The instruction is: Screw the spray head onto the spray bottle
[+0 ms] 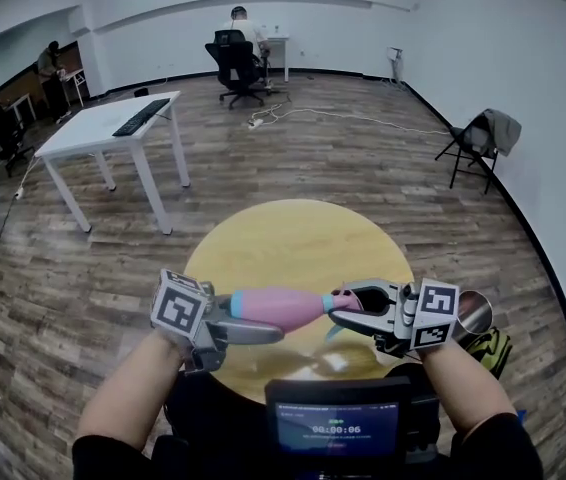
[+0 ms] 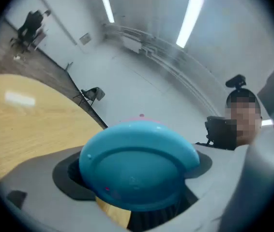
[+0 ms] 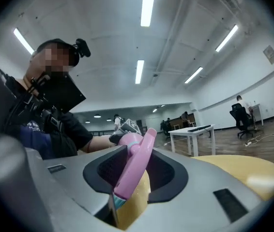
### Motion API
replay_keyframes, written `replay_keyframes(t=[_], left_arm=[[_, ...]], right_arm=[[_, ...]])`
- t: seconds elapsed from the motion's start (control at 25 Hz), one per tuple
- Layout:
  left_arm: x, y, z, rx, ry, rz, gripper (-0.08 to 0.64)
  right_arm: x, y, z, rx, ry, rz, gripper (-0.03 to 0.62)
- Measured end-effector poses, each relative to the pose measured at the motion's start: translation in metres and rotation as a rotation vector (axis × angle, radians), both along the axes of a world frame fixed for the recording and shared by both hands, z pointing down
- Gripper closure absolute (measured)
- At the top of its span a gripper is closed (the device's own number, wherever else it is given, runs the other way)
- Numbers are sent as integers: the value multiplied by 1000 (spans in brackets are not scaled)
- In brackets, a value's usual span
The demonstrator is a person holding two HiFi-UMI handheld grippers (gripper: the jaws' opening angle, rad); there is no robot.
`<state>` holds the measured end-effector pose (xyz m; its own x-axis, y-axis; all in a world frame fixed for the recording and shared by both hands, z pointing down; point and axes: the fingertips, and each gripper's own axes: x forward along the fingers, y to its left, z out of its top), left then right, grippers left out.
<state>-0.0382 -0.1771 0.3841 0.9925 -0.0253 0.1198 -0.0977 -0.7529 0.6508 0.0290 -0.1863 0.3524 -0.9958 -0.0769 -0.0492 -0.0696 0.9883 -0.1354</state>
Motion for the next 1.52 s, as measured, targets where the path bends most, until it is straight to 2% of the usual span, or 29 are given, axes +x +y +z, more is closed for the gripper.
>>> replay_keyframes(t=[0.04,0.08,0.12,0.2,0.32,0.4,0.44,0.52,0.56,0.6,0.68,0.76,0.8,0.88,0.96,1.0,1.04,1.08,1.12,1.16,1.2,1.24,1.32,1.36,1.4,1.44,1.52], left_arm=[[0,-1,-2,-26,20,-6,29],[-1,-3,-5,15,24,-29,28],[-2,-8,-10,97,18,-62,26],[-8,-18,-21,353,-30,-143,25],[-19,-26,-33,817,-209,-240,17],[-19,-26,-32,1087,-348,-264,17],[-16,-24,-28,1189,-415,-257,15],[-5,-16,-20,1321,-517,-212,15],[1,-11,-17,1353,-532,-182,20],[4,-6,-16,1352,-516,-160,12],[8,0,-20,1260,-423,-121,22],[8,2,-19,1072,-329,-76,25],[5,0,-14,929,-311,-58,26],[1,-3,-2,554,-256,-19,26],[1,1,1,139,-117,29,26],[3,3,-2,-6,-46,41,26],[4,4,-7,-64,6,34,26],[4,3,-13,-38,40,9,25],[3,1,-22,46,61,-29,23],[1,-2,-31,174,61,-75,21],[-2,-6,-39,344,25,-123,21],[-5,-9,-41,549,-56,-165,21],[-10,-14,-31,959,-304,-212,20],[-13,-17,-22,1112,-426,-231,14],[-15,-21,-16,1217,-521,-259,14],[-17,-23,-15,1279,-579,-291,12],[-17,-24,-23,1317,-602,-335,12]], right_arm=[[-1,0,2,8,8,-3,454],[-1,-2,4,-16,-2,-11,456],[1,-6,6,-61,-25,-21,457],[8,-20,7,-203,-107,-32,457],[24,-40,9,-418,-223,-50,457],[24,-39,16,-482,-210,-72,457],[21,-36,20,-494,-186,-87,457],[13,-28,20,-500,-158,-125,457],[11,-25,17,-500,-159,-140,457],[10,-23,14,-496,-160,-144,457],[7,-20,14,-473,-133,-127,456],[4,-13,16,-400,-89,-97,451],[3,-10,15,-340,-67,-76,449],[0,-7,9,-170,-18,-35,449],[-1,0,1,39,21,-18,451],[-1,4,0,121,32,-17,449],[0,7,-1,163,33,-20,449],[2,7,-1,161,21,-25,451],[3,5,0,122,-3,-32,456],[5,0,0,53,-35,-39,456],[8,-7,1,-42,-76,-46,456],[12,-15,1,-152,-122,-56,456],[18,-25,4,-356,-201,-97,456],[19,-26,6,-424,-216,-124,456],[18,-23,9,-465,-210,-150,456],[15,-19,12,-485,-188,-174,456],[5,-9,19,-487,-114,-217,454]])
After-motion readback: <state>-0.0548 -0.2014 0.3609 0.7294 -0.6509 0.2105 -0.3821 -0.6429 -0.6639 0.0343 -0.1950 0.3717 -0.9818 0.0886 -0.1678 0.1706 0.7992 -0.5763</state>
